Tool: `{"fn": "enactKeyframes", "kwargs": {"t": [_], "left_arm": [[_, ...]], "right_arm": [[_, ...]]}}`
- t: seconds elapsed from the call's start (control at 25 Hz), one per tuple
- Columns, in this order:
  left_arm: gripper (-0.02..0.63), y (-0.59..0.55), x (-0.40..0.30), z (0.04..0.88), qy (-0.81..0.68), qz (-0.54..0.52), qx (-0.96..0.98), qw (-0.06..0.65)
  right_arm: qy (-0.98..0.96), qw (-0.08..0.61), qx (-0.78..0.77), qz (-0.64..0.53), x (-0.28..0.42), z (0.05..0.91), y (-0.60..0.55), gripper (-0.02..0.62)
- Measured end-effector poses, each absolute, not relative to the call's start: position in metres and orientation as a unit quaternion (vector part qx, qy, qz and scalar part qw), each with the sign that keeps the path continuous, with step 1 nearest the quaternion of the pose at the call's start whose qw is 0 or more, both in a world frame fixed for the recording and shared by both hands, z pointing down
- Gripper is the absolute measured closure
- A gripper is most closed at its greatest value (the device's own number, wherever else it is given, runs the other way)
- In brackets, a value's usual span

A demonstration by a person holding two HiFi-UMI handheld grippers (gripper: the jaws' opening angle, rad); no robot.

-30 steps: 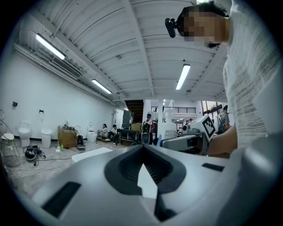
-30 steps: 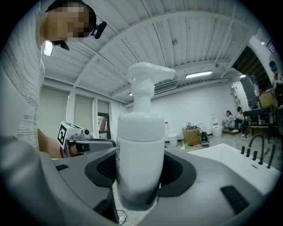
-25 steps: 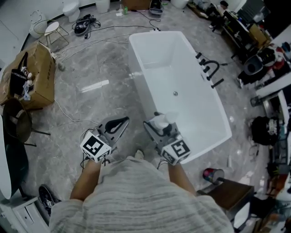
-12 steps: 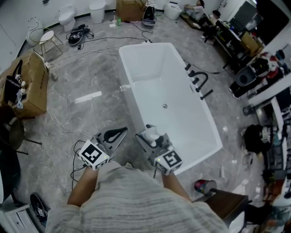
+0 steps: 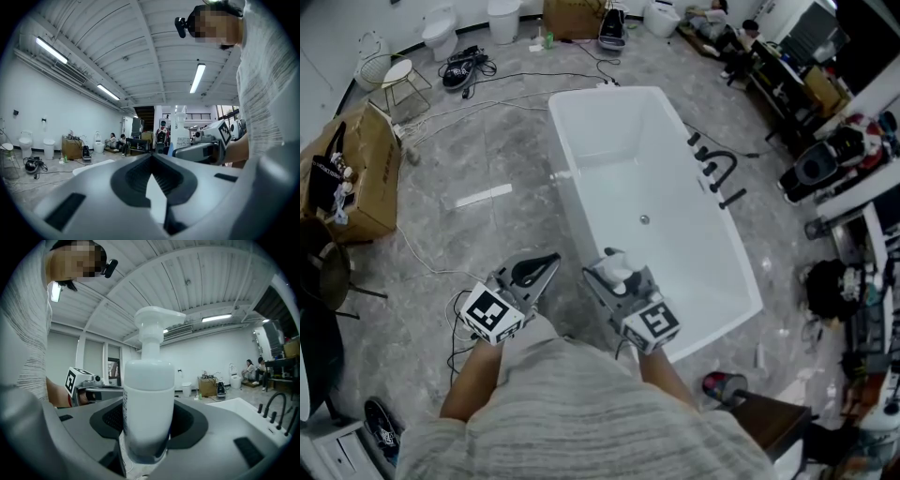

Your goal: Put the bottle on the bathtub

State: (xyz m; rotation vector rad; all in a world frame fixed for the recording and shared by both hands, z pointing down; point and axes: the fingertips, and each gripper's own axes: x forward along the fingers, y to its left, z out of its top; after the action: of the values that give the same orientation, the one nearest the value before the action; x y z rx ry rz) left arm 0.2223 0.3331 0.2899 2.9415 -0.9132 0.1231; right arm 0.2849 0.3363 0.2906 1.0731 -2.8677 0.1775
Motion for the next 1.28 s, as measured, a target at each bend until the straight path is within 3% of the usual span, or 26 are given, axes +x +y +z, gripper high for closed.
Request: {"fn": "enactKeyframes", "kwargs": {"t": [0.32, 1.28], "left_arm": [[0.603, 0.258, 0.197, 0.302, -0.286, 0.035, 0.957, 0.033], [0.603, 0.046, 0.028, 0.3, -0.277, 0.019, 0.96, 0.047]], "right_arm": [[-0.929, 0.045, 0.362, 0.066, 0.259, 0.299, 0.267, 0.359], [-0.909, 0.061, 0.41, 0.051, 0.112, 0.287, 0.047, 0.359]]}}
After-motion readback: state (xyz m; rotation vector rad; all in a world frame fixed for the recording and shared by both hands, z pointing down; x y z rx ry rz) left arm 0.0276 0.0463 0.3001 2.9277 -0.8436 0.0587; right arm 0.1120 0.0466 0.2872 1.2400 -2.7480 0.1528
